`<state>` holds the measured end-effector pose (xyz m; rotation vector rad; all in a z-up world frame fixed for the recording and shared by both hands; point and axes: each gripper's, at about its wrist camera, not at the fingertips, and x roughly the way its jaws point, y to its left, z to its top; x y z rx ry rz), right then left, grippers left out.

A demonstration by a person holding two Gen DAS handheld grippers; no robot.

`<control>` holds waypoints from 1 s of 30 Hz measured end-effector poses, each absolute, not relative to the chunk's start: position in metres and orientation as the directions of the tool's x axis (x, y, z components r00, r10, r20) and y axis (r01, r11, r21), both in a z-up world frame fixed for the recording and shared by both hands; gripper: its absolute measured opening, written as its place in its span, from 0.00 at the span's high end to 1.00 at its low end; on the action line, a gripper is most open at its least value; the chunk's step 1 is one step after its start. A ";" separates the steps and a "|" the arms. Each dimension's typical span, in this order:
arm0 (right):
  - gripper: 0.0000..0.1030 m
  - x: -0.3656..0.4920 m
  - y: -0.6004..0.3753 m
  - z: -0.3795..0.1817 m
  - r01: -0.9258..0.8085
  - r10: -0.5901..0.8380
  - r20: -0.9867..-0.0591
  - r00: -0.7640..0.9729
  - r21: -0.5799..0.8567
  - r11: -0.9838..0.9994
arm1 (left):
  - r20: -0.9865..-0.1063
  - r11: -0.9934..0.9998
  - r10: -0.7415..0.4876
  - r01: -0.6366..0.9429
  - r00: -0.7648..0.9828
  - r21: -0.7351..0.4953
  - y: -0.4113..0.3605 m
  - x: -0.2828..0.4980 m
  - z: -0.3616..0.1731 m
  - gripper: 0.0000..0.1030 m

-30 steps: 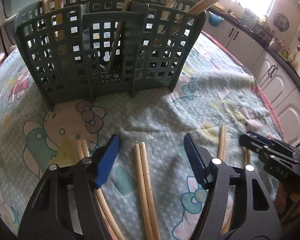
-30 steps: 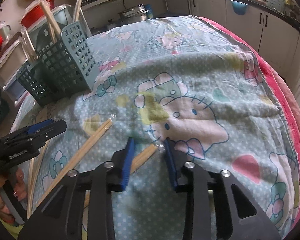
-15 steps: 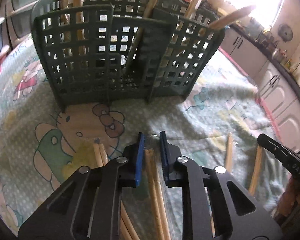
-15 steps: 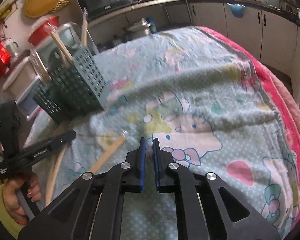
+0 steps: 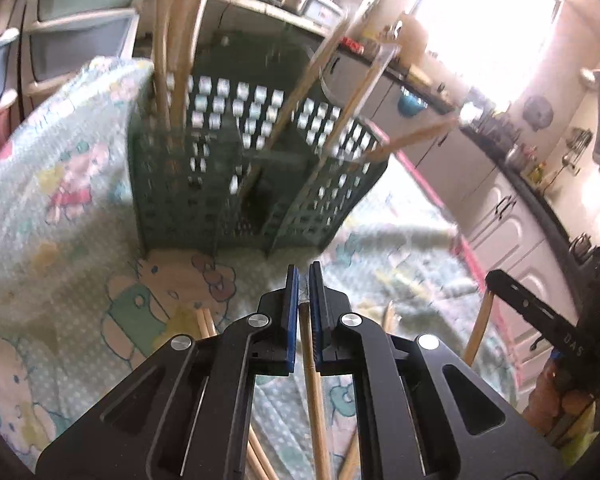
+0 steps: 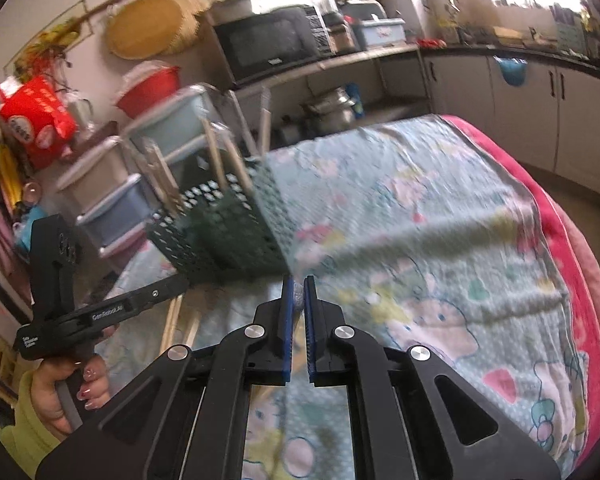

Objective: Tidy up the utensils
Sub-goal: 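Lift the held chopsticks with both tools and bring them above the caddy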

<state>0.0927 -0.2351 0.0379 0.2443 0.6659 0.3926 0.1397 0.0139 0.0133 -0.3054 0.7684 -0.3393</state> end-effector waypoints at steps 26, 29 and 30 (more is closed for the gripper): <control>0.95 0.076 -0.173 0.129 -0.479 0.541 -0.368 0.756 0.251 0.841 | -0.400 0.902 -0.390 0.257 0.830 -0.346 0.029 0.118 0.124 0.98; 0.95 0.077 -0.169 0.137 -0.489 0.547 -0.349 0.761 0.245 0.837 | -0.383 0.904 -0.386 0.261 0.839 -0.339 0.030 0.118 0.133 0.98; 0.95 0.077 -0.168 0.139 -0.491 0.548 -0.344 0.763 0.243 0.836 | -0.378 0.904 -0.385 0.262 0.842 -0.338 0.031 0.118 0.134 0.98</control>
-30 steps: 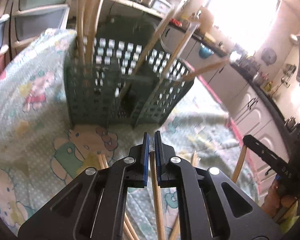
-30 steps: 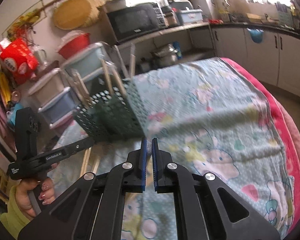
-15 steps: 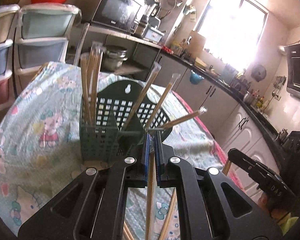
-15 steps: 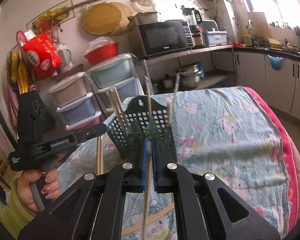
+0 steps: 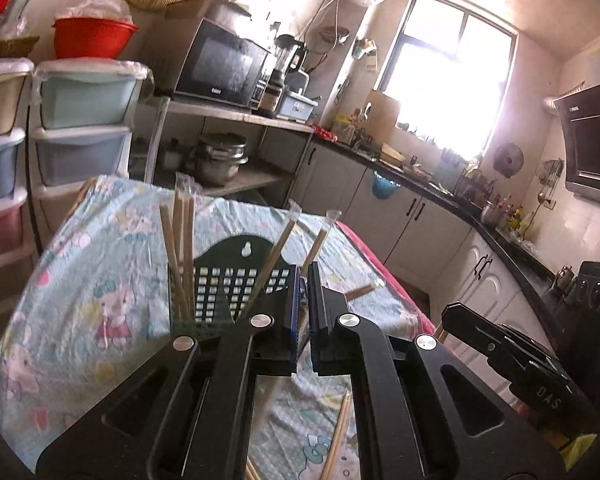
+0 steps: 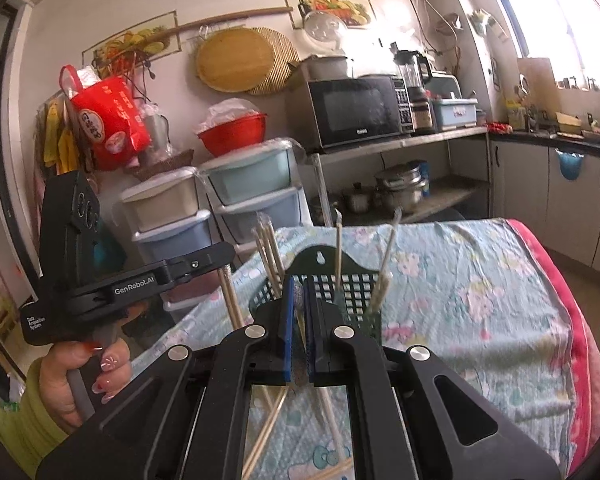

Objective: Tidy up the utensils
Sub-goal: 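Lift the held chopsticks with both tools and bring them above the caddy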

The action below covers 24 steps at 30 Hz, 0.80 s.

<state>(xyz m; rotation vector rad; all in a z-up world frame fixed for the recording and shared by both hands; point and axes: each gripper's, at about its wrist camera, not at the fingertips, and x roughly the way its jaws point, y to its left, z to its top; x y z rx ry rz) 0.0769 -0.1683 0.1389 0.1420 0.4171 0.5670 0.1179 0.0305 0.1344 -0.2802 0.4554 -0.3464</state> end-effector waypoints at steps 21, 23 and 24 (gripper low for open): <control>0.95 0.096 -0.147 0.175 -0.530 0.575 -0.264 0.774 0.226 0.817 | -0.274 0.903 -0.373 0.278 0.887 -0.327 0.046 0.124 0.179 0.98; 0.95 0.099 -0.146 0.178 -0.533 0.577 -0.257 0.775 0.224 0.816 | -0.261 0.903 -0.370 0.280 0.891 -0.325 0.047 0.125 0.185 0.98; 0.95 0.101 -0.145 0.181 -0.534 0.578 -0.253 0.776 0.222 0.816 | -0.255 0.903 -0.369 0.280 0.894 -0.325 0.048 0.125 0.188 0.98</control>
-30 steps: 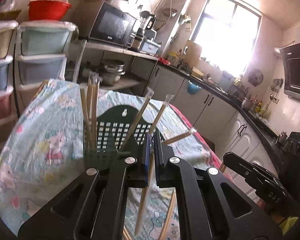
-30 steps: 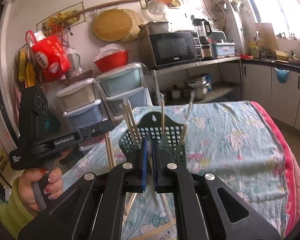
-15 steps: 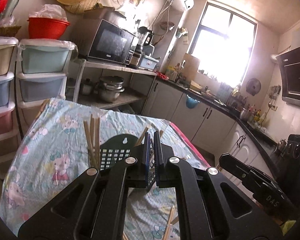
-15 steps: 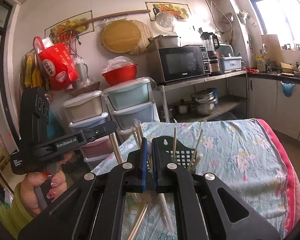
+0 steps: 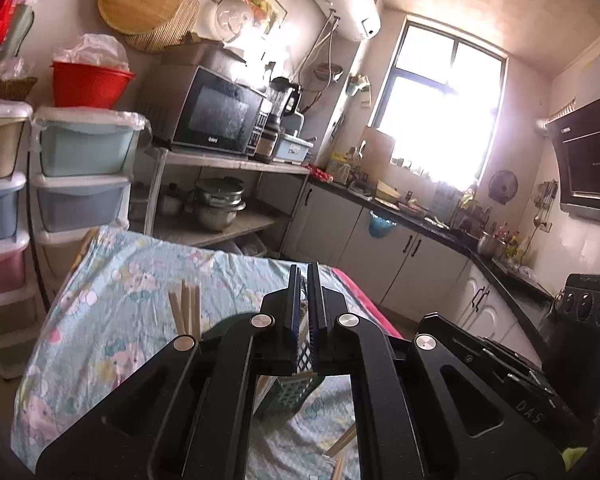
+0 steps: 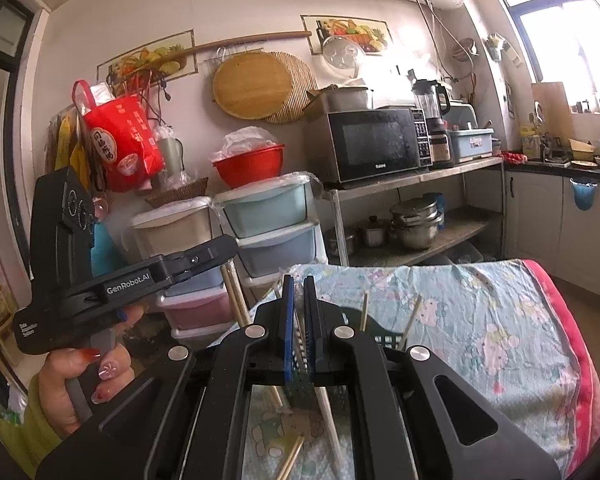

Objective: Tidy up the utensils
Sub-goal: 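Lift the held chopsticks with both tools and bring them above the caddy, then lower the chopsticks into the caddy and open both tools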

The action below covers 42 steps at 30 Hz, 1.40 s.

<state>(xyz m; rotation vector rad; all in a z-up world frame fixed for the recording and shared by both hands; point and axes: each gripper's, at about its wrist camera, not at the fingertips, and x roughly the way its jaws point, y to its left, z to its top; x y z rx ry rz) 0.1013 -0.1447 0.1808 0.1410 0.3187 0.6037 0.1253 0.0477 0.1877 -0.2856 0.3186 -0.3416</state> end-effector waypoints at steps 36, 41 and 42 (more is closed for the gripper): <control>0.95 0.196 -0.137 0.217 -0.500 0.538 -0.162 0.827 0.224 0.836 | -0.215 0.931 -0.276 0.205 0.937 -0.303 0.057 0.193 0.205 0.98; 0.95 0.205 -0.133 0.202 -0.504 0.545 -0.177 0.820 0.229 0.833 | -0.255 0.936 -0.271 0.192 0.928 -0.295 0.052 0.203 0.187 0.98; 0.95 0.206 -0.132 0.199 -0.506 0.547 -0.181 0.817 0.229 0.832 | -0.263 0.936 -0.272 0.191 0.926 -0.297 0.051 0.206 0.183 0.98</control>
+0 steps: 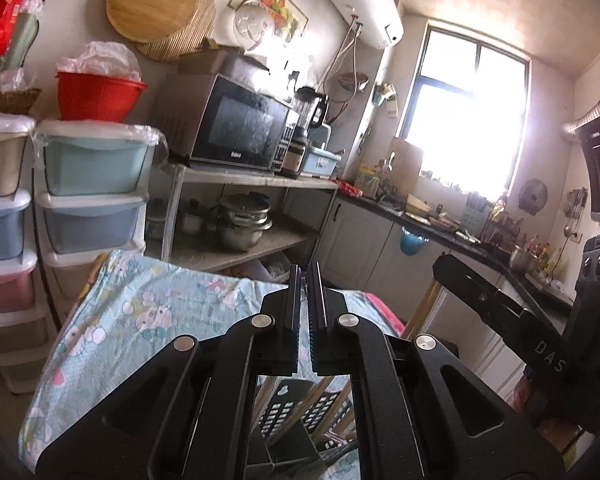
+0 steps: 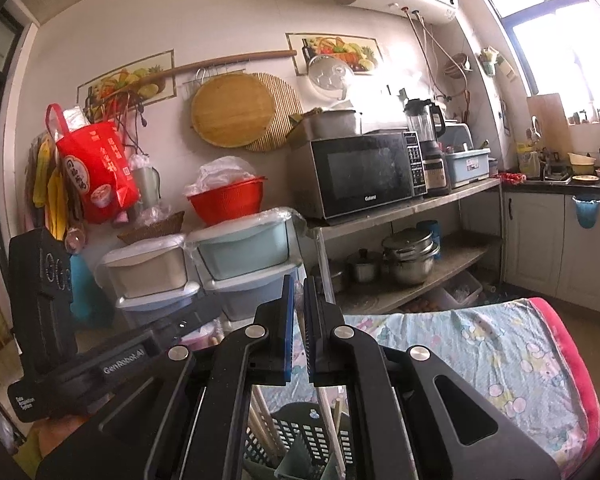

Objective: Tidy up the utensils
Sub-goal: 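Lower the chopsticks into the caddy and open both tools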

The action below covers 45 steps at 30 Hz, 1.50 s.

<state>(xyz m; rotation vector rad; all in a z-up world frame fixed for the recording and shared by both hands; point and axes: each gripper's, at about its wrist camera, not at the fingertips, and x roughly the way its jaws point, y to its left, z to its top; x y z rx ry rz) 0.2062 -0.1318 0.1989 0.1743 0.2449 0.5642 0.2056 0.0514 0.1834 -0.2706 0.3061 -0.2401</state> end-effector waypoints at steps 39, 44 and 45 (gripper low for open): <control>0.59 0.193 -0.159 0.136 -0.404 0.469 -0.310 0.827 0.251 0.879 | -0.353 0.938 -0.238 0.120 0.905 -0.324 0.065 0.180 0.126 0.25; 0.55 0.176 -0.168 0.130 -0.403 0.469 -0.322 0.823 0.252 0.880 | -0.360 0.942 -0.238 0.123 0.902 -0.313 0.066 0.164 0.123 0.14; 0.54 0.172 -0.170 0.128 -0.402 0.468 -0.323 0.823 0.251 0.880 | -0.362 0.943 -0.233 0.119 0.902 -0.310 0.066 0.162 0.122 0.13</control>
